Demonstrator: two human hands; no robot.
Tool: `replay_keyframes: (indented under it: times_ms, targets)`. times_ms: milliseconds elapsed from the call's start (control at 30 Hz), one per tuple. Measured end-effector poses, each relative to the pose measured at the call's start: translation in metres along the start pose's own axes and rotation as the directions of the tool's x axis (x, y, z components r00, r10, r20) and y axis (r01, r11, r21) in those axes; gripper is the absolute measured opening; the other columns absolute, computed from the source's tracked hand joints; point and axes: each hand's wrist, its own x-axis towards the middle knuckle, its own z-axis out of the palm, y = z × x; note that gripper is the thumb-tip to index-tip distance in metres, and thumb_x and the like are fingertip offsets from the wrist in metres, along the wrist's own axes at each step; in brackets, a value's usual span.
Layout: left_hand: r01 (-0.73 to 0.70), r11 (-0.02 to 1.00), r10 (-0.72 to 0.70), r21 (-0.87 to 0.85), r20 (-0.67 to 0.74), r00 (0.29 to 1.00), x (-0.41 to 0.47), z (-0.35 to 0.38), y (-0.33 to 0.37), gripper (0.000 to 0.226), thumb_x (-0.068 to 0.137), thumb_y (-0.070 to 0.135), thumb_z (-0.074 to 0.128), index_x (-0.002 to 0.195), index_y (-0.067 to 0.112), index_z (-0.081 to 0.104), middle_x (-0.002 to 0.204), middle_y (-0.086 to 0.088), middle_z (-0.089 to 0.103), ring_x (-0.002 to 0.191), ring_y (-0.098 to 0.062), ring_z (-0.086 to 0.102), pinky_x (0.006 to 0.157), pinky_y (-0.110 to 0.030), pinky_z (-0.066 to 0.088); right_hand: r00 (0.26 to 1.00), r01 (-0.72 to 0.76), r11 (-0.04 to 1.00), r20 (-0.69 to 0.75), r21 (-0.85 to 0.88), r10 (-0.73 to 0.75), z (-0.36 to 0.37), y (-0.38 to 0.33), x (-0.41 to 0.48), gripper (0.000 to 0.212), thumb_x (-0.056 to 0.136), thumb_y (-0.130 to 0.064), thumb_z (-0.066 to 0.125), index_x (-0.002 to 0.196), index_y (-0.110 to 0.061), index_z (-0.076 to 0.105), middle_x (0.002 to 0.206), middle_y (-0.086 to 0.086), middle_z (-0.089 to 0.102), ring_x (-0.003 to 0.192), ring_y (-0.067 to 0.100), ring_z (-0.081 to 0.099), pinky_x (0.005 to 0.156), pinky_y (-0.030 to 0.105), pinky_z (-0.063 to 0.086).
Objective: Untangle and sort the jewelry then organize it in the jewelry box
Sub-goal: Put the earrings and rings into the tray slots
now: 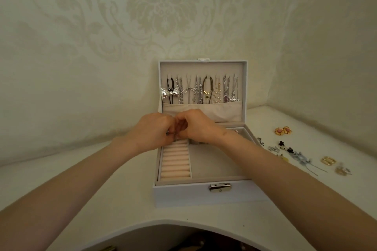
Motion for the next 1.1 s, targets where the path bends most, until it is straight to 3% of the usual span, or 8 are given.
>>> replay_keyframes:
  times_ms: [200,267,367,567,767,867,1000,1100]
  targets:
    - [-0.04,0.995,0.031,-0.089,-0.1,0.994,-0.008,0.006,0.003,0.011,0.081,0.018,0.066,0.085,0.007,0.064,0.093,-0.008,0.066,0.089,-0.03,0.062,0.066,-0.028,0.035,0.999,0.026,0.999,-0.033,-0.035,-0.027,0.005,0.003,-0.005,0.018,0.076,0.0,0.07,0.094,0.0,0.069,0.093,0.015,0.069,0.078,0.012,0.054,0.061,0.013,0.038]
    - [-0.044,0.992,0.04,-0.12,-0.035,0.999,-0.009,0.003,-0.002,0.014,0.084,0.024,0.066,0.085,0.01,0.064,0.093,-0.002,0.064,0.089,-0.023,0.06,0.067,-0.026,0.033,0.998,0.052,0.997,-0.031,-0.049,-0.053,0.007,0.003,-0.007,0.016,0.077,0.002,0.067,0.093,0.001,0.069,0.093,0.015,0.069,0.078,0.011,0.054,0.058,0.004,0.035]
    - [-0.055,0.986,0.074,-0.156,0.122,0.99,-0.008,-0.003,-0.01,0.016,0.086,0.03,0.065,0.09,0.015,0.068,0.089,0.007,0.055,0.085,-0.015,0.056,0.068,-0.023,0.033,0.998,0.06,0.996,-0.008,-0.064,-0.061,0.006,0.003,-0.007,0.014,0.08,0.003,0.066,0.093,0.001,0.072,0.096,0.014,0.07,0.085,0.019,0.061,0.065,0.007,0.037]
    - [-0.094,0.973,0.152,-0.212,0.279,0.948,-0.005,-0.013,-0.015,0.023,0.085,0.027,0.068,0.104,0.015,0.071,0.095,-0.003,0.058,0.082,-0.011,0.049,0.07,-0.02,0.034,0.997,0.062,0.997,0.042,-0.054,-0.059,0.003,0.004,-0.01,0.018,0.079,0.008,0.066,0.095,0.002,0.073,0.092,0.01,0.065,0.083,0.012,0.055,0.066,0.008,0.036]
    - [-0.04,0.92,0.062,-0.389,0.045,0.997,-0.01,-0.015,-0.009,0.017,0.075,0.007,0.076,0.09,0.008,0.068,0.063,0.017,0.055,0.058,0.006,0.051,0.057,-0.007,0.034,0.993,-0.024,0.987,-0.112,0.162,0.042,-0.013,0.011,-0.017,0.03,0.079,0.013,0.061,0.098,-0.007,0.072,0.082,-0.001,0.063,0.072,0.003,0.056,0.067,0.007,0.045]
    - [-0.068,0.942,0.063,-0.328,-0.024,0.998,-0.009,-0.015,-0.007,0.013,0.078,0.007,0.073,0.091,0.009,0.072,0.075,0.003,0.063,0.061,-0.003,0.049,0.058,-0.012,0.033,0.991,-0.054,0.963,-0.104,0.264,0.084,-0.014,0.011,-0.019,0.03,0.076,0.016,0.062,0.09,-0.01,0.067,0.074,-0.004,0.064,0.069,0.003,0.06,0.071,0.017,0.052]
    - [-0.091,0.949,0.081,-0.303,-0.044,0.996,-0.006,-0.012,-0.011,0.019,0.075,0.004,0.075,0.094,0.007,0.072,0.092,-0.007,0.063,0.07,-0.012,0.054,0.065,-0.015,0.034,0.993,-0.059,0.985,-0.089,0.162,0.075,-0.01,0.01,-0.016,0.019,0.077,0.007,0.069,0.092,-0.004,0.072,0.077,-0.008,0.063,0.07,0.002,0.056,0.066,0.003,0.042]
    - [-0.03,0.948,0.009,-0.317,-0.067,0.998,-0.008,-0.013,-0.015,0.023,0.074,0.006,0.076,0.095,0.008,0.067,0.086,-0.001,0.062,0.073,-0.015,0.06,0.061,-0.013,0.038,0.998,0.0,0.999,-0.057,0.046,0.003,0.0,0.007,-0.014,0.017,0.079,-0.009,0.074,0.096,-0.009,0.075,0.089,0.003,0.07,0.077,0.008,0.056,0.07,0.013,0.043]
